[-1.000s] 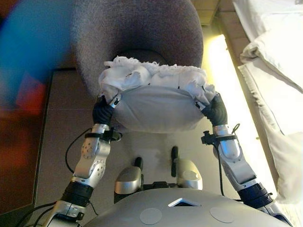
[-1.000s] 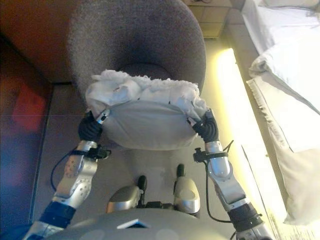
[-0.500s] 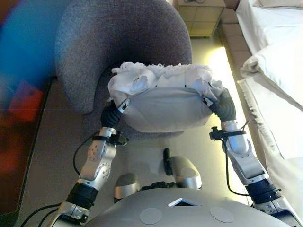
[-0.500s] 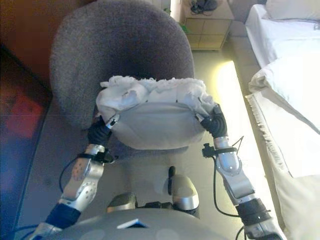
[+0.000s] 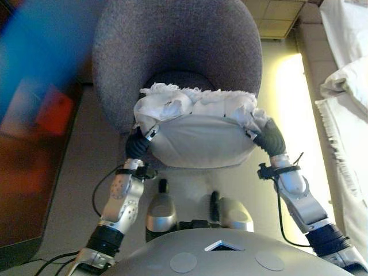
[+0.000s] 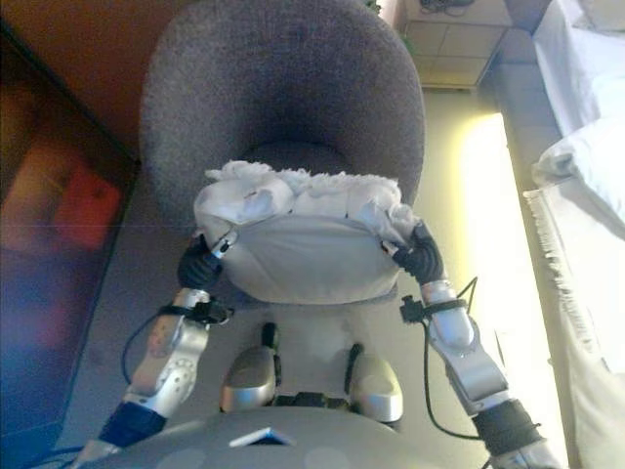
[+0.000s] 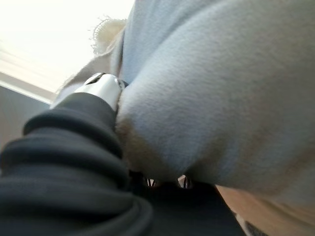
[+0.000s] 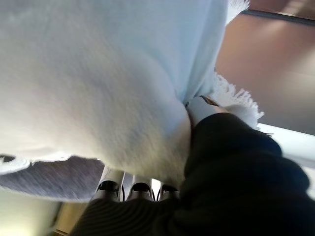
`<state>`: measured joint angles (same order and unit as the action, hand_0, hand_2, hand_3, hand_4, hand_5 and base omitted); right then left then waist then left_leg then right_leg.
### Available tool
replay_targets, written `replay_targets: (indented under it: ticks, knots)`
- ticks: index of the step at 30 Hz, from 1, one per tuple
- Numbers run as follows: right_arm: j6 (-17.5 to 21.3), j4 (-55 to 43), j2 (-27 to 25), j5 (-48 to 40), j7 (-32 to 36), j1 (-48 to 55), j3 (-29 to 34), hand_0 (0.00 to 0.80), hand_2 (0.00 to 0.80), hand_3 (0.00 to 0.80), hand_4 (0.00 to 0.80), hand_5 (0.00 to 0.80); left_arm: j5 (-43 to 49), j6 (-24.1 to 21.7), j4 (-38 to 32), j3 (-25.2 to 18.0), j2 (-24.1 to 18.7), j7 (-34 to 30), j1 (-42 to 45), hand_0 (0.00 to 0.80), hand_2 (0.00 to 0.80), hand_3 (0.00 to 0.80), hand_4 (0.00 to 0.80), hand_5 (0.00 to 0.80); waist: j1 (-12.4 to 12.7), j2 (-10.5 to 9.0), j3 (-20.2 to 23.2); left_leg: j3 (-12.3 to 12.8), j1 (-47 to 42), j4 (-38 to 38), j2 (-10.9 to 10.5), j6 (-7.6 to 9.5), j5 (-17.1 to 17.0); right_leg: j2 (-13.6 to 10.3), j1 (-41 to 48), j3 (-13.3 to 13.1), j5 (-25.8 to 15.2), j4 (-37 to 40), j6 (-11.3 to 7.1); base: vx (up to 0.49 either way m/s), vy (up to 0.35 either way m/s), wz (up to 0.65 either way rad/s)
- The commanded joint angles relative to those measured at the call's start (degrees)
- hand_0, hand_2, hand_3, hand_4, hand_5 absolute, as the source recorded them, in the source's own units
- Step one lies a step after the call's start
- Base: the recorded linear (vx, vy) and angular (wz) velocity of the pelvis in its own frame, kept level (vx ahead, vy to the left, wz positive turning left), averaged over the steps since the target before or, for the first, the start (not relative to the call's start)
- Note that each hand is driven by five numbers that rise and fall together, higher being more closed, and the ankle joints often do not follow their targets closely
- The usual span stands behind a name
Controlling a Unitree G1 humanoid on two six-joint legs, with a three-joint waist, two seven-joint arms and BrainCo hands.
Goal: Pick up the cushion and take it to the sofa
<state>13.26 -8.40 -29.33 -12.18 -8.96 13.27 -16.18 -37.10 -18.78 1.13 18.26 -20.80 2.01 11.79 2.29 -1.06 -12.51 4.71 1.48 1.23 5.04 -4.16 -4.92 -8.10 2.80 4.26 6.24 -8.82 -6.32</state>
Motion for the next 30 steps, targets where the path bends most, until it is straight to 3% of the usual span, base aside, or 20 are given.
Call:
replay_targets:
  ticks: [1, 4, 6, 9, 11, 12, 13, 19, 23, 30]
  knots:
    - [3.9, -6.9, 0.1, -2.9, -0.2, -2.5, 5.2, 0.8, 0.8, 0.8, 0.8, 0.8, -0.9, -5.3, -10.1, -3.8, -1.3, -1.5, -2.3, 0.8, 0.8, 0.8, 0.8, 0.8, 0.8, -2.62, 4.4, -1.3, 4.1, -0.3, 1.4, -0.2, 0.1, -4.4, 9.1, 1.1, -3.6, 7.6, -2.78, 0.281, 0.098, 0.22]
    - [4.1, -7.0, 1.6, -1.7, -0.9, -2.5, 4.5, 0.8, 0.8, 0.8, 0.8, 0.8, -0.1, -4.7, -9.6, -3.7, -2.3, -0.8, -2.3, 0.8, 0.8, 0.8, 0.8, 0.8, 1.5, -3.54, 4.4, -0.7, 4.1, 1.6, -0.5, 2.15, 1.7, -5.7, 6.4, 1.8, -6.8, -0.3, -3.85, 0.229, 0.062, 0.15]
    - [3.8, -6.8, 2.5, -1.8, -1.4, -2.9, 3.7, 0.8, 0.8, 0.8, 0.8, 0.8, 0.4, -4.3, -9.4, -3.8, -2.7, -1.1, -2.2, 0.8, 0.8, 0.8, 0.8, 0.8, 1.5, -3.24, 4.3, -0.5, 2.3, 0.8, -1.0, 2.7, 2.3, -5.8, 4.2, 2.6, -8.2, -3.1, -3.86, 0.214, 0.066, 0.01]
    - [3.8, -6.2, 2.8, -1.8, -2.3, -2.9, 2.8, 0.8, 0.8, 0.8, 0.8, 0.8, -0.2, -2.7, -9.6, -3.5, -3.6, -1.4, -3.1, 0.8, 0.8, 0.8, 0.8, 0.8, 0.2, -2.3, 3.8, -1.1, -0.9, -1.6, -1.6, 2.43, 2.5, -3.8, 1.4, 3.2, -7.2, 0.8, -3.16, 0.202, 0.033, -0.25]
    - [4.5, -5.0, 2.8, -1.0, -3.7, -4.6, 1.4, 0.8, 0.8, 0.8, 0.8, 0.8, -0.1, -2.9, -9.2, -2.5, -3.9, -0.6, -4.9, 0.8, 0.8, 0.8, 0.8, 0.8, -0.6, -1.97, 2.8, -1.4, -1.6, -2.1, -1.7, 2.13, 3.2, -3.8, -1.4, 3.4, -8.9, 4.2, -3.06, 0.012, -0.094, -0.09]
    - [5.0, -3.2, 3.4, 0.0, -5.1, -7.5, -0.3, 0.8, 0.8, 0.8, 0.8, 0.8, 0.4, -3.2, -8.8, -1.6, -4.2, 0.7, -7.3, 0.8, 0.8, 0.8, 0.8, 0.8, -1.3, -2.05, 1.5, -1.5, -1.6, -2.4, -1.8, 2.21, 3.9, -4.0, -4.6, 2.0, -11.7, 4.7, -3.19, -0.075, -0.135, 0.05]
    - [4.9, -2.5, 3.9, 0.4, -5.9, -8.7, -0.8, 0.8, 0.8, 0.8, 0.8, 0.8, 0.4, -2.7, -8.4, -1.5, -4.4, 0.7, -8.6, 0.8, 0.8, 0.8, 0.8, 0.8, -1.4, -1.89, 0.9, -1.8, -1.3, -2.3, -1.7, 2.47, 4.1, -3.6, -5.1, 1.1, -10.9, 4.5, -3.35, -0.029, -0.151, 0.12]
    - [5.0, -2.4, 3.5, 0.0, -6.7, -9.1, -1.3, 0.8, 0.8, 0.8, 0.8, 0.8, 3.0, -3.3, -8.3, -0.3, -3.4, 1.2, -7.7, 0.8, 0.8, 0.8, 0.8, 0.8, -0.6, -2.27, 0.7, -2.2, -0.3, -1.4, -2.1, 2.6, 4.6, -3.3, -3.1, 1.8, -10.4, 8.0, -3.06, 0.078, -0.118, 0.18]
    - [5.9, -0.4, 3.9, 2.8, -10.6, -15.5, -3.6, 0.8, 0.8, 0.8, 0.8, 0.8, 3.7, -5.0, -7.1, 1.4, -3.6, 3.6, -13.2, 0.8, 0.8, 0.8, 0.8, 0.8, -0.1, -1.61, -1.7, -2.4, 3.7, -1.6, -1.9, 1.78, 3.9, -3.4, -4.3, 1.5, -11.1, 11.6, -2.67, -0.166, -0.063, 0.08]
    - [5.5, 0.3, 3.0, 4.5, -10.2, -19.0, -3.9, 0.8, 0.8, 0.8, 0.8, 0.8, 4.0, -6.6, -6.2, 2.2, -1.8, 7.1, -17.2, 0.8, 0.8, 0.8, 0.8, 0.8, -0.5, -0.49, -3.7, -2.7, 5.8, -2.4, -1.7, 1.05, 3.3, -3.6, -6.0, 0.4, -11.4, 13.7, -2.46, -0.047, 0.015, -0.05]
